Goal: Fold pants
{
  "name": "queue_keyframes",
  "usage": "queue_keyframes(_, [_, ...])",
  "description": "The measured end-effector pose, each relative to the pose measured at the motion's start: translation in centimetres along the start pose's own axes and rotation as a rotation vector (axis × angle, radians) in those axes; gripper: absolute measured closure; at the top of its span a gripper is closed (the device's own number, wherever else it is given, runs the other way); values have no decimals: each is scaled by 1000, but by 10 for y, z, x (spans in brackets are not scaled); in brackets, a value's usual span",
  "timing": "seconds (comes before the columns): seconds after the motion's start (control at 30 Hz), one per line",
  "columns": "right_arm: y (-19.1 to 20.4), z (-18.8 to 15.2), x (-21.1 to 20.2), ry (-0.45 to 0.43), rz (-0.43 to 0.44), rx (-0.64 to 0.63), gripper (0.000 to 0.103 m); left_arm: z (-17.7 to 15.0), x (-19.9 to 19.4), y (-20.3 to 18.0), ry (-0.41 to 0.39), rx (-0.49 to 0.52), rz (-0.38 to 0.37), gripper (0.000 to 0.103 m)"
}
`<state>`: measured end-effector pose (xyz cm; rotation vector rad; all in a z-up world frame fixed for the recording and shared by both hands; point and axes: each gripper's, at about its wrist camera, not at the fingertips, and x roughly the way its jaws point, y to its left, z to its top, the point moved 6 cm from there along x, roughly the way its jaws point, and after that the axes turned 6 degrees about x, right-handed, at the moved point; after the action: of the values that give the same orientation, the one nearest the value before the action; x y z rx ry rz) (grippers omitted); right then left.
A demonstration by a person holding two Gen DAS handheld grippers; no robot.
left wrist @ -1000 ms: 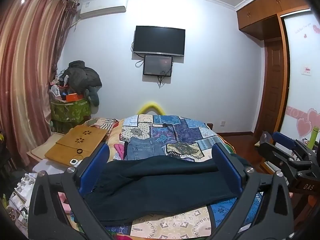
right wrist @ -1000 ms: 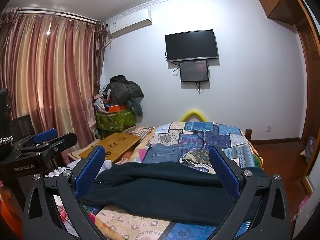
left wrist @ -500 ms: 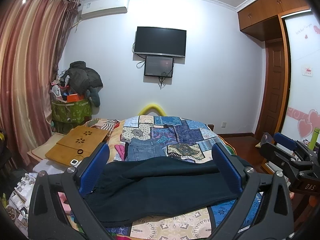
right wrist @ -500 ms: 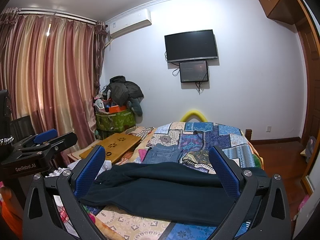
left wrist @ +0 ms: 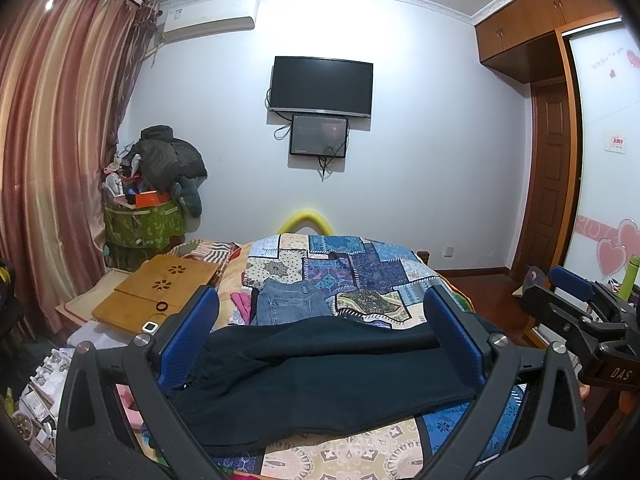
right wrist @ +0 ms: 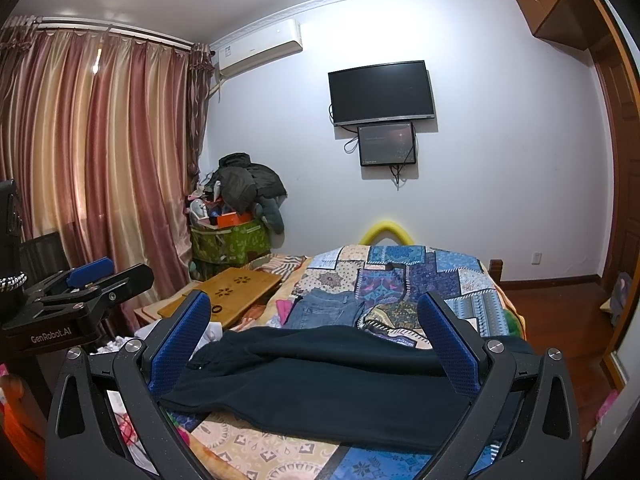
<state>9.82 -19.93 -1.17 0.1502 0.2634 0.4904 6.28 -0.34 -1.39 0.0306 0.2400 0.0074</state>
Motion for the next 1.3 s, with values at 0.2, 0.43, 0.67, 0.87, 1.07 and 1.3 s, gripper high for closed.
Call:
queue_keyframes(0.2, [0,0,0,-2,0,-2,0,-1,-2,-3,-2,3,2,0])
queue_keyframes(0.43, [-1,1,0,-4,-2,-3,0,-1,-1,-4,-3,3,3,0])
queue_keyframes(0.67, [-2,2,1,-4,-2,-4,0,0,-2,-6,-4,-1,6,0])
queue_keyframes(0.87, [-1,0,0,-3,-1,-3,0,1,-2,-8,-4,-3,6,0])
queue_keyframes(1.07, [-1,0,0,0,1,-2,0,1,-2,-6,-6,-4,8,0])
queue_keyframes(1.3, [-1,0,3,8,0,-6,0,-1,1,-2,-3,-14,10,0])
